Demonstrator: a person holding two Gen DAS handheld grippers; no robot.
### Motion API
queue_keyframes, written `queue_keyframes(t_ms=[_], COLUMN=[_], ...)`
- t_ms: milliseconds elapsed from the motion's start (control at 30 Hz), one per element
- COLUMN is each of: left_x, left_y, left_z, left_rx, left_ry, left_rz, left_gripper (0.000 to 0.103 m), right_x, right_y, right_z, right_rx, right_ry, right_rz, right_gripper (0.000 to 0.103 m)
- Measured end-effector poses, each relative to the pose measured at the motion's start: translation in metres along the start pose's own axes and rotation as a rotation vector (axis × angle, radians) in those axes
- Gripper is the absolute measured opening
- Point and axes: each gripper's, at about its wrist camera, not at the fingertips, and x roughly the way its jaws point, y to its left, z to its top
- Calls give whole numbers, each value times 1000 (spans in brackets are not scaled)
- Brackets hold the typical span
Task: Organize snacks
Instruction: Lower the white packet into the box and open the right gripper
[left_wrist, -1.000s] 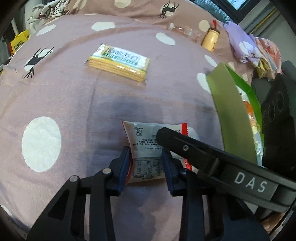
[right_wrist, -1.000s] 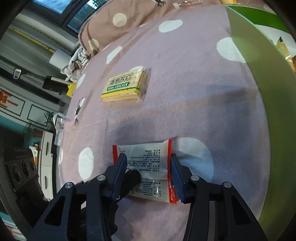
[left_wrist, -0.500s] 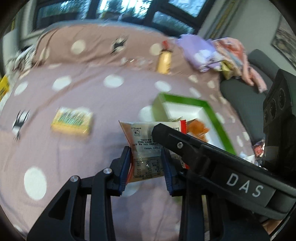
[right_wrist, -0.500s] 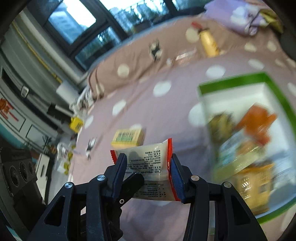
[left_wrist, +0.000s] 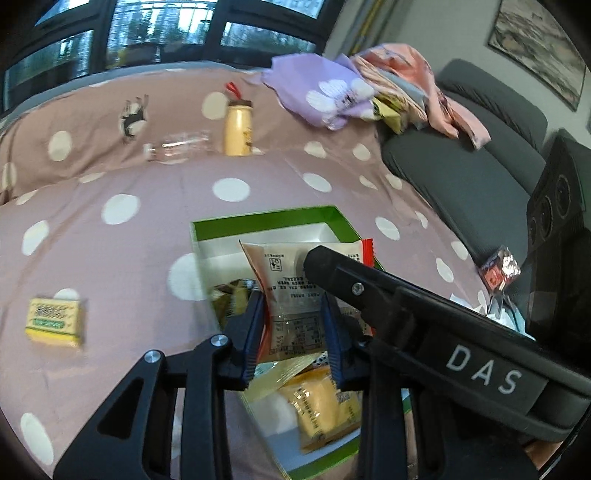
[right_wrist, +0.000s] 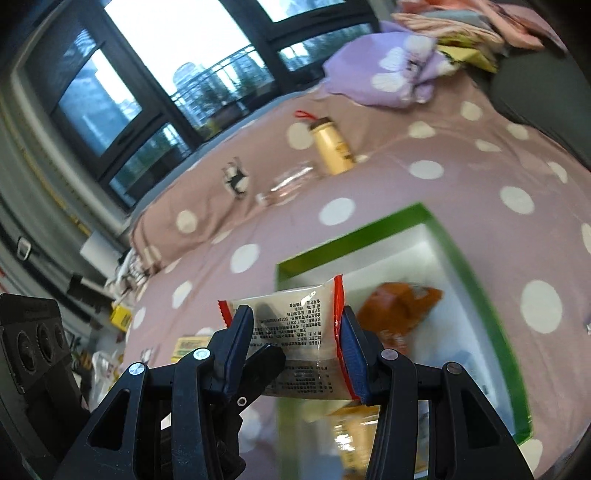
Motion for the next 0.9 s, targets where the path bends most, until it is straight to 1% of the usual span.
queue_keyframes(t_ms=[167, 367, 667, 900], left_x=[27, 47, 62, 71], left_y=[-7, -12, -16, -20], left_z=[2, -3, -5, -6], left_rx=[11, 7, 22, 27], left_ry=[50, 100, 140, 157], left_rz=[-13, -20, -14, -10], left_gripper=[29, 29, 27, 27], right_x=[11, 22, 33, 34], right_y=[-28, -51, -71, -79], right_z=[2, -2, -5, -6], right_rx=[50, 99, 152, 184], right_ry=[19, 61, 105, 115], right_rz=[-32, -59, -87, -114], right_gripper=[50, 50, 50, 50])
